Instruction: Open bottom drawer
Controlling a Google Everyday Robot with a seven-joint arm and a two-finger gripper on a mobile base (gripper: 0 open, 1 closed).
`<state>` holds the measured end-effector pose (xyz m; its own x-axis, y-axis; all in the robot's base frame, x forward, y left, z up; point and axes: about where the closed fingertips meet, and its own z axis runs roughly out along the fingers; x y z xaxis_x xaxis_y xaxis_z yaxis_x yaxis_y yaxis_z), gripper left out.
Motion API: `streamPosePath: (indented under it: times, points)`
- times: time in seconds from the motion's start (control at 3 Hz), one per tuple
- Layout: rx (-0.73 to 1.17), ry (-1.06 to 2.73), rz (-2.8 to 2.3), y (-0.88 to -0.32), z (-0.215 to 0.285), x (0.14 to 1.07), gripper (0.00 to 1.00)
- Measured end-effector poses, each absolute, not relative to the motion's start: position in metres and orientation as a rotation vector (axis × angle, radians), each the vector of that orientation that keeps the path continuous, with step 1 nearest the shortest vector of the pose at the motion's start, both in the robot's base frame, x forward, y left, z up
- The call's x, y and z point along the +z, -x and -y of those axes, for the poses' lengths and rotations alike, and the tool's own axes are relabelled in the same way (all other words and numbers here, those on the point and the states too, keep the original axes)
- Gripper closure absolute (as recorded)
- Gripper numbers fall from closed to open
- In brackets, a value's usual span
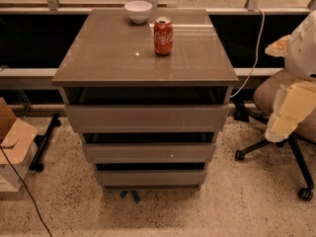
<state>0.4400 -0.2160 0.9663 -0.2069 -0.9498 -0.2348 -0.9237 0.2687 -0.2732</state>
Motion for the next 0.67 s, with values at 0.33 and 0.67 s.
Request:
streamPosePath:
  times: [0.33,0.67]
  points:
    - [-0.065,1.682,-2.148,-0.443,0.221,0.939,0.00]
    - [-0.003,1.656,-2.127,-0.449,0.228,0.919,0.00]
